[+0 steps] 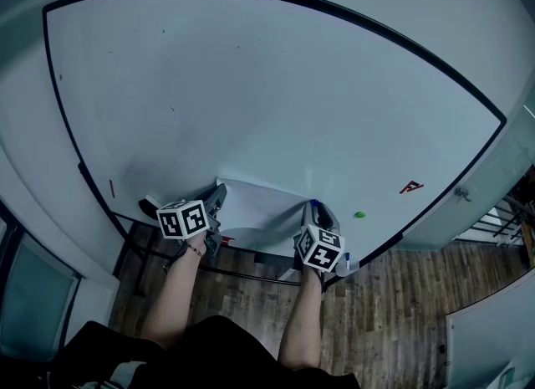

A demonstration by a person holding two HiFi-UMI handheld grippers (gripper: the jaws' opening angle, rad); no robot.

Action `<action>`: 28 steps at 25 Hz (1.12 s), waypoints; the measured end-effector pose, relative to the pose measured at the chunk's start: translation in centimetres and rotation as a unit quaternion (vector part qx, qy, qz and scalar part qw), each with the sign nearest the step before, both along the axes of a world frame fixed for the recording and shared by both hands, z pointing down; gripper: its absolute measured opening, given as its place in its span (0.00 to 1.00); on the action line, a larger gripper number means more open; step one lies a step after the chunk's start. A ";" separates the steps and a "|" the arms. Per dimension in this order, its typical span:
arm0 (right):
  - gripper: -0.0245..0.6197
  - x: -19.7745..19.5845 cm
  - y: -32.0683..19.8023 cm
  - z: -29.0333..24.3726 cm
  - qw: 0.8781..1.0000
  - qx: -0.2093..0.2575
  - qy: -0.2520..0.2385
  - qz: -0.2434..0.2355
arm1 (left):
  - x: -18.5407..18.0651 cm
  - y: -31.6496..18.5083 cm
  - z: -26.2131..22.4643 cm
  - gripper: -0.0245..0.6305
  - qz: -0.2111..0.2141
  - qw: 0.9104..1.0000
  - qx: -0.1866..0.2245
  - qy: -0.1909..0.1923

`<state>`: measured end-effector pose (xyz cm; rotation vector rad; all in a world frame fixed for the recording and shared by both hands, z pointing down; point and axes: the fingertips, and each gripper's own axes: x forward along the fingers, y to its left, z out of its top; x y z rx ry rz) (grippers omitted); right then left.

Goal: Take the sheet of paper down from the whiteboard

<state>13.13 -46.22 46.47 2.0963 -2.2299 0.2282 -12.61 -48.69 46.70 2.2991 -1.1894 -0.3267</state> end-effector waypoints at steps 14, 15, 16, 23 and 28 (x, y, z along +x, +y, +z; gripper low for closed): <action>0.24 0.3 0.0 0.3 1.000 -0.002 -0.003 -0.008 | -1.9 -0.2 -0.6 0.07 -0.036 0.999 0.011 -0.018; 0.24 0.3 0.0 0.3 1.000 -0.002 -0.002 -0.010 | -1.9 -0.2 -0.7 0.07 -0.037 0.999 0.012 -0.021; 0.24 0.3 0.0 0.4 1.000 -0.002 -0.002 -0.011 | -1.9 -0.2 -0.6 0.07 -0.038 0.999 0.012 -0.025; 0.24 0.4 0.0 0.3 1.000 0.000 -0.006 -0.016 | -2.2 -0.4 -0.3 0.07 -0.049 0.998 0.004 -0.041; 0.24 0.6 0.0 0.4 1.000 0.000 -0.006 -0.017 | -4.4 -0.6 -0.1 0.07 -0.087 0.995 -0.002 -0.043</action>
